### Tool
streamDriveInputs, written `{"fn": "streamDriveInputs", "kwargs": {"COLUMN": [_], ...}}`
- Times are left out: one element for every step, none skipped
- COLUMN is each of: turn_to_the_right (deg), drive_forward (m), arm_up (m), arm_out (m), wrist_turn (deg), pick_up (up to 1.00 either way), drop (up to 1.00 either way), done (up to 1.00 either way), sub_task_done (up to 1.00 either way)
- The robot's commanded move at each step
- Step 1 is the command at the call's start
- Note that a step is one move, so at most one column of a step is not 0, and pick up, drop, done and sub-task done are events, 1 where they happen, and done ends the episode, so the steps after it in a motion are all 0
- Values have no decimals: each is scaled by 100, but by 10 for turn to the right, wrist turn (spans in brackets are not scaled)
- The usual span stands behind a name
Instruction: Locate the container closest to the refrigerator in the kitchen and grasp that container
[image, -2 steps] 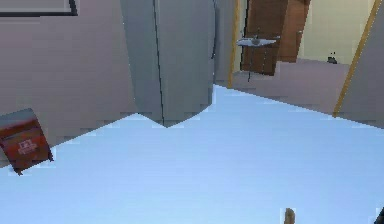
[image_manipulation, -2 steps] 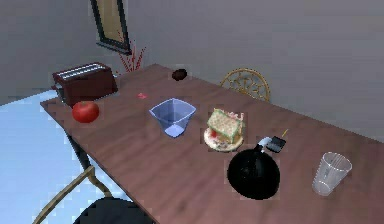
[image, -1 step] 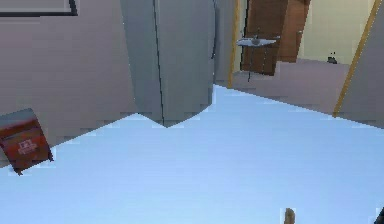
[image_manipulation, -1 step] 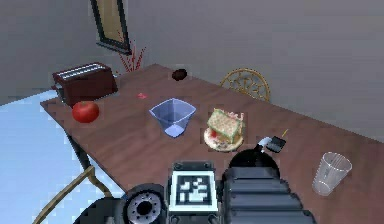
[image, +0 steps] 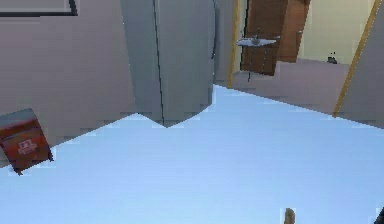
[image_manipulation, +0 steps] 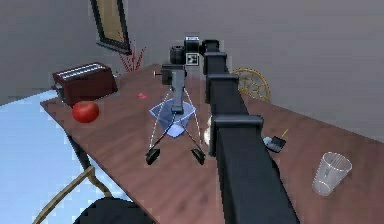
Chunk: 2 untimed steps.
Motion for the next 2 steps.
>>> {"fn": "streamDriveInputs", "kwargs": {"turn_to_the_right": [0, 0], "drive_forward": [0, 0], "arm_up": [0, 0], "arm_out": [0, 0], "wrist_turn": [450, 450], "pick_up": [0, 0], "drop": [0, 0], "done": [0, 0], "sub_task_done": [0, 0]}}
